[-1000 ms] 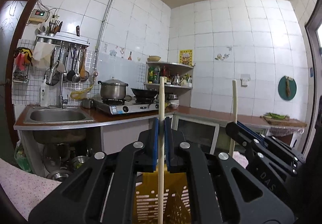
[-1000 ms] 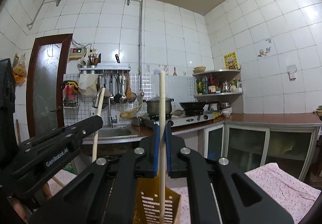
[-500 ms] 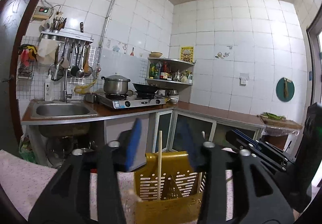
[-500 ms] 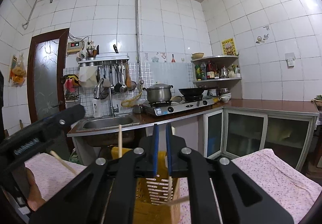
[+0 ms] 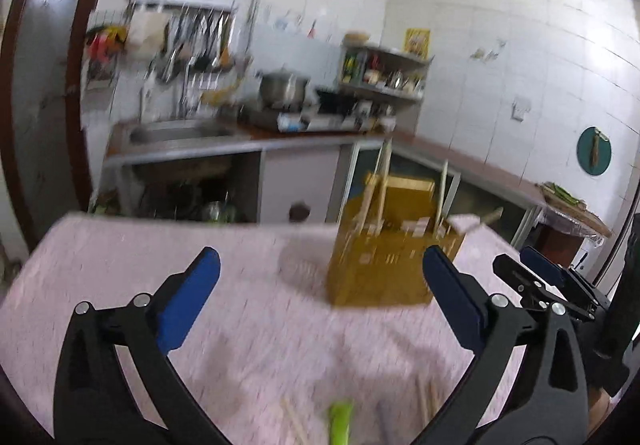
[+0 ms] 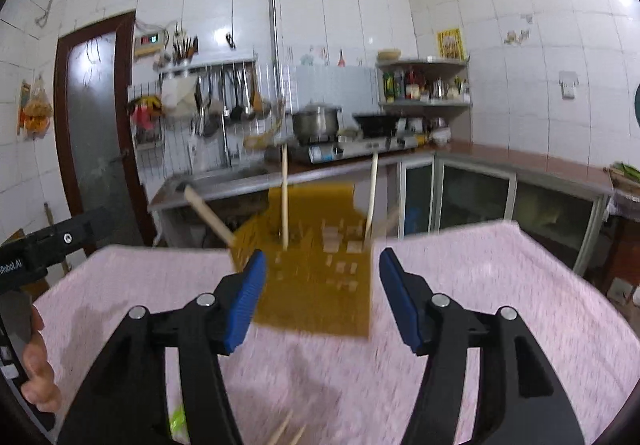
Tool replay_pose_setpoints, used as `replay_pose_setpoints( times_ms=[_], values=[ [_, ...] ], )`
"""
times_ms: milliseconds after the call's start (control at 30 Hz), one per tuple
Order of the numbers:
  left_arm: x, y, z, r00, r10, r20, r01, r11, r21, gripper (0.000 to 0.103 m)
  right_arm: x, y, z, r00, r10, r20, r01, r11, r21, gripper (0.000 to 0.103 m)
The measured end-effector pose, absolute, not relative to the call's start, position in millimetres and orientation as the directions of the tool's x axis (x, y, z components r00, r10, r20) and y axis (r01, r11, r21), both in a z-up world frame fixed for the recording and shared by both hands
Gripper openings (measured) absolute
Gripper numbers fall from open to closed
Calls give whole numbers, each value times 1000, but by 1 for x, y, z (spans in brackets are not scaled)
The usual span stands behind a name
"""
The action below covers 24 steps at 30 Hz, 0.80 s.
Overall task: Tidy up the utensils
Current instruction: 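Lower both chopsticks into the yellow caddy and open both tools, then move both open tools down to the remaining chopsticks on the table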
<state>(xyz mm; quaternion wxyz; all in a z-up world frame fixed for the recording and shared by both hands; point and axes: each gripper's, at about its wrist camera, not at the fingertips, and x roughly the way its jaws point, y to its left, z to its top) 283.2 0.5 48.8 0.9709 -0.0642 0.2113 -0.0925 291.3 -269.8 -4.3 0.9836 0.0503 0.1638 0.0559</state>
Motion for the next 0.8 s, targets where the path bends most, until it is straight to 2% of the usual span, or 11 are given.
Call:
replay_pose_setpoints(
  times_ms=[267,467,567,800],
  values=[
    [268,14,-4,785,-149,-602,79,987,-142,98,282,-266,-47,861,97,-499,-38,991,126,59],
    [272,16,-39,673,-154,-723,35,984,-177,98,285,-262,-76,752,64,-656,17,993,117,59],
    [272,15,-49,637,-150,-756,26,984,-173,98,287,-266,-88,695,78,-714,45,987,152,59],
    [273,5,-58,595,-115,-796,18,991,-129,97,291,-264,-96,652,90,-753,70,981,178,57]
  ],
)
